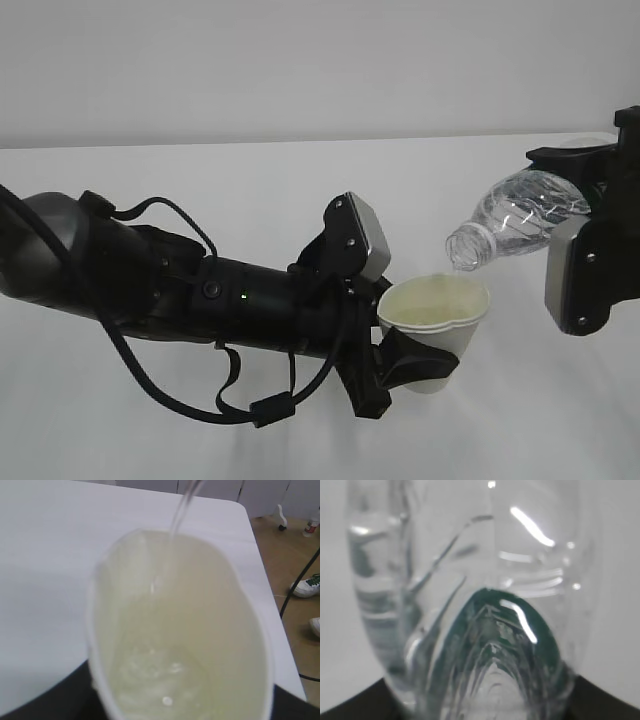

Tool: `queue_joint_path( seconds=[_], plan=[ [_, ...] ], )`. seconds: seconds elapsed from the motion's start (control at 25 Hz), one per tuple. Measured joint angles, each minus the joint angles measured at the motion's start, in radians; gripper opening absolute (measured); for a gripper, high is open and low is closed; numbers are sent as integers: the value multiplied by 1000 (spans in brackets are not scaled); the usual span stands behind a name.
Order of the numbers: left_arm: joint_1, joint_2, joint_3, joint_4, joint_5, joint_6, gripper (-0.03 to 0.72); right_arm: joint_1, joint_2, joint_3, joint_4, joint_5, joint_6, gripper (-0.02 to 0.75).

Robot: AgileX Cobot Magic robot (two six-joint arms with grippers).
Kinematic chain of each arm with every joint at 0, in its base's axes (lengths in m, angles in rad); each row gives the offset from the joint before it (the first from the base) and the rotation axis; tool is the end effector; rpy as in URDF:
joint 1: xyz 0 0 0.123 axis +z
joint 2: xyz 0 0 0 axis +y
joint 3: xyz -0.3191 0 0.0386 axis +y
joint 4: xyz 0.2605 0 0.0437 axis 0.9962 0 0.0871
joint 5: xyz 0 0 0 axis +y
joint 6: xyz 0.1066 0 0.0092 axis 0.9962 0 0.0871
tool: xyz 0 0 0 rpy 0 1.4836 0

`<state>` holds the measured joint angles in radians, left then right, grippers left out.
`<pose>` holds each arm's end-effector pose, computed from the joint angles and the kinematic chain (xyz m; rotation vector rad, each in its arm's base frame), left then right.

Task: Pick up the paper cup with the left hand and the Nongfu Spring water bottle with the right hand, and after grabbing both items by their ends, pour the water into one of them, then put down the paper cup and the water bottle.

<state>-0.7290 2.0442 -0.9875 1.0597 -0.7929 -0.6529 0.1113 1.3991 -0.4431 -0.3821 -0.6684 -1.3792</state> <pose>0.2684 -0.3288 0.1432 1.3379 1.6270 -0.9891 0.2662 0.0546 0.2319 -1.5851 1.0403 -0.8968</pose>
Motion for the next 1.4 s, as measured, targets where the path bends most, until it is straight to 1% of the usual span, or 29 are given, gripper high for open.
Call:
queue_joint_path(
  seconds=[1.4],
  plan=[
    [0,0,0,0,2,0,386,0,0,0,0,0,-21,385]
  ],
)
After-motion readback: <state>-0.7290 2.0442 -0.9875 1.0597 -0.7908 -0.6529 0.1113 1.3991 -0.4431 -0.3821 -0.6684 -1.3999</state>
